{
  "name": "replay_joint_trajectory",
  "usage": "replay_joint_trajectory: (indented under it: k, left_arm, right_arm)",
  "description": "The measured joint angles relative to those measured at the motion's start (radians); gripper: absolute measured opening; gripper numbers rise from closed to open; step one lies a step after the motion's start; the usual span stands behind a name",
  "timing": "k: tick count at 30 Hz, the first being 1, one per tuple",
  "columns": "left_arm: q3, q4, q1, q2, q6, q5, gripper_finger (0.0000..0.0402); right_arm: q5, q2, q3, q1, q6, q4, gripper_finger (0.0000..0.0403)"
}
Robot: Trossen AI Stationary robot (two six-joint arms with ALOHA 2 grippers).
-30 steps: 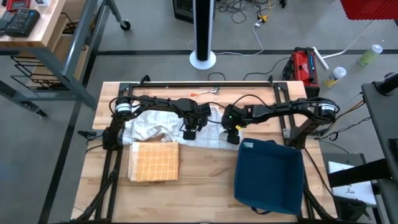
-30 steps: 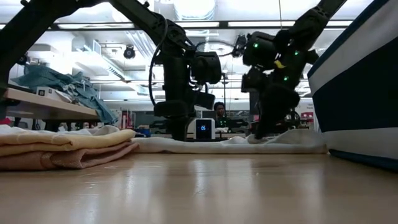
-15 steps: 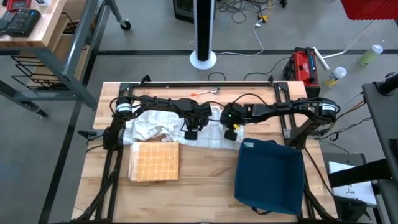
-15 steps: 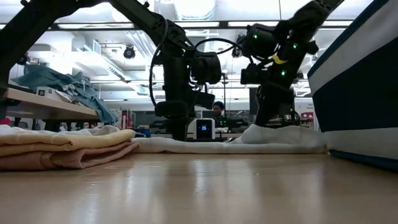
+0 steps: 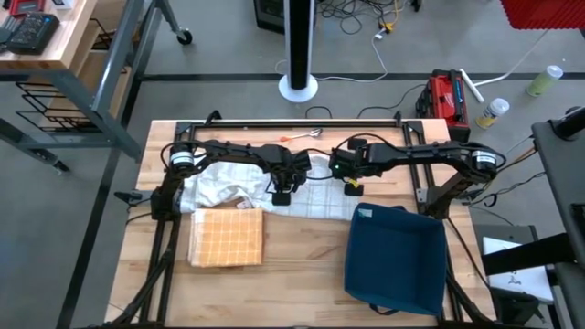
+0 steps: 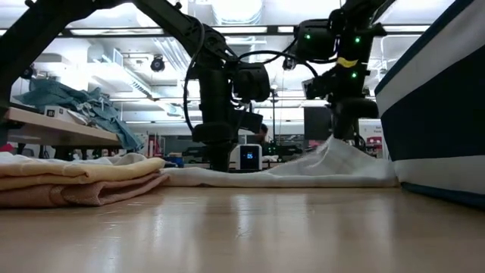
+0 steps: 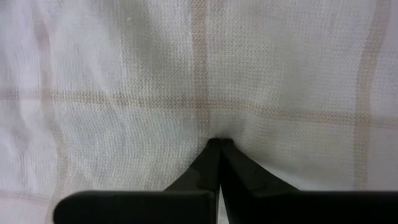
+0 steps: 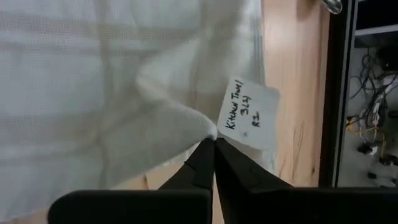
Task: Fold towel
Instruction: Fold the white towel
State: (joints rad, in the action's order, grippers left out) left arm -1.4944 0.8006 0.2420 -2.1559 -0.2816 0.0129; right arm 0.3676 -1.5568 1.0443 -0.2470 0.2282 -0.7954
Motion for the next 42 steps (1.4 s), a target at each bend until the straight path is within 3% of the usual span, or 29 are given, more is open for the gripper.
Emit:
replay_joint_trajectory:
  k: [6,11,17,26,34,39,42]
  left_arm:
    - [0.000,-0.007,0.004,0.000,0.061,0.023,0.0000]
    - [0.000,-0.027,0.017,-0.002,0.176,0.167,0.0000]
    - [0.002,0.060,0.041,-0.006,0.245,0.305,0.0000]
    - [0.005,0.252,0.049,-0.007,0.205,0.258,0.0000]
    - [0.022,0.300,0.045,0.033,0.270,0.301,0.0000]
    - [0.022,0.276,0.030,0.145,0.307,0.311,0.0000]
    - [0.026,0.181,0.020,0.208,0.282,0.304,0.0000]
  right_arm:
    - [0.041,0.000,0.035,-0.009,-0.043,-0.115,0.0034]
    - [0.183,0.000,0.082,-0.018,-0.162,-0.225,0.0077]
    - [0.162,0.046,0.096,-0.051,-0.229,-0.210,0.0114]
    - [-0.233,0.183,-0.009,-0.239,-0.377,-0.058,0.0117]
    - [-0.382,0.190,-0.043,-0.330,-0.457,-0.002,0.0132]
    - [-0.489,0.176,-0.044,-0.331,-0.458,0.010,0.0157]
    - [-0.507,0.176,-0.046,-0.320,-0.492,0.036,0.0171]
